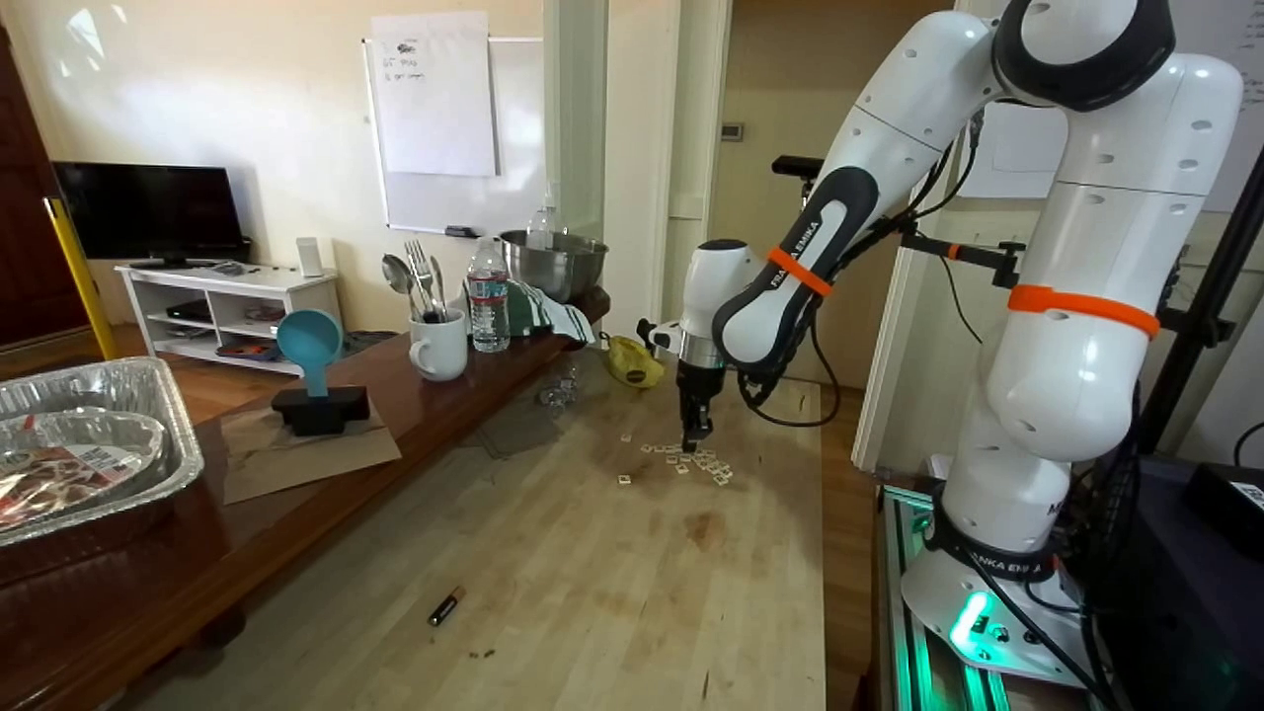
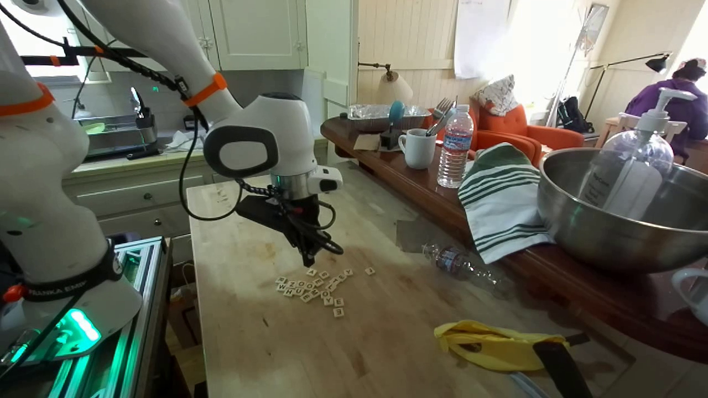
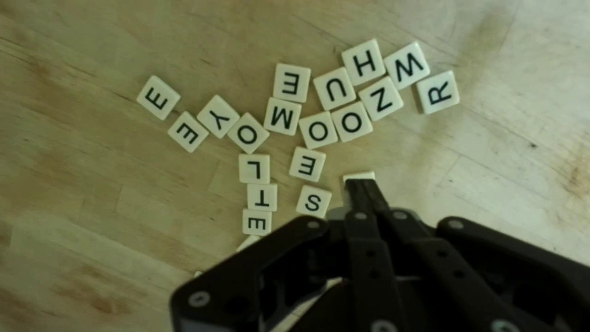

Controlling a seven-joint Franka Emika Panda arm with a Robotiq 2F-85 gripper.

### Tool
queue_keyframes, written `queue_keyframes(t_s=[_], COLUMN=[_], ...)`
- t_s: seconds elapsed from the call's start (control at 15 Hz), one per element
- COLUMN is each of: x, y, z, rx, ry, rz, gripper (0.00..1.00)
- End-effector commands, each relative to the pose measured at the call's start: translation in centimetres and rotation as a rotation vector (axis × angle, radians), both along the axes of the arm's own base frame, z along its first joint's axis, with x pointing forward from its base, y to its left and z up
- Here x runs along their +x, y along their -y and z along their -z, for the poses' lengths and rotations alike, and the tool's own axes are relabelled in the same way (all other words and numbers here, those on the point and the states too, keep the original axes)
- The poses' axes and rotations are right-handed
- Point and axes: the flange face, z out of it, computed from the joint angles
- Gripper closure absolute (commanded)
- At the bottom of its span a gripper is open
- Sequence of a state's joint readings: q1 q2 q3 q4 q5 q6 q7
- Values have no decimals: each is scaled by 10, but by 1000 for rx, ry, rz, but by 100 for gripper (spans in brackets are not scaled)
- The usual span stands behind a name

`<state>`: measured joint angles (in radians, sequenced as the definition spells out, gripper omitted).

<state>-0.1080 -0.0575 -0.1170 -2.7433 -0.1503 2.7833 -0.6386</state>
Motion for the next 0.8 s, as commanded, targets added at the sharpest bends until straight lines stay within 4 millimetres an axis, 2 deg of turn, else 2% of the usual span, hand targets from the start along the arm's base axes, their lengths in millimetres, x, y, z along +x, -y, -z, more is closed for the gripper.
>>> queue_keyframes(t_s=[0.0, 0.73], x=[0, 2], y=[3, 6], z=[12, 41], rx=[2, 14], ry=[4, 70], rz=[20, 59], gripper=[100, 100])
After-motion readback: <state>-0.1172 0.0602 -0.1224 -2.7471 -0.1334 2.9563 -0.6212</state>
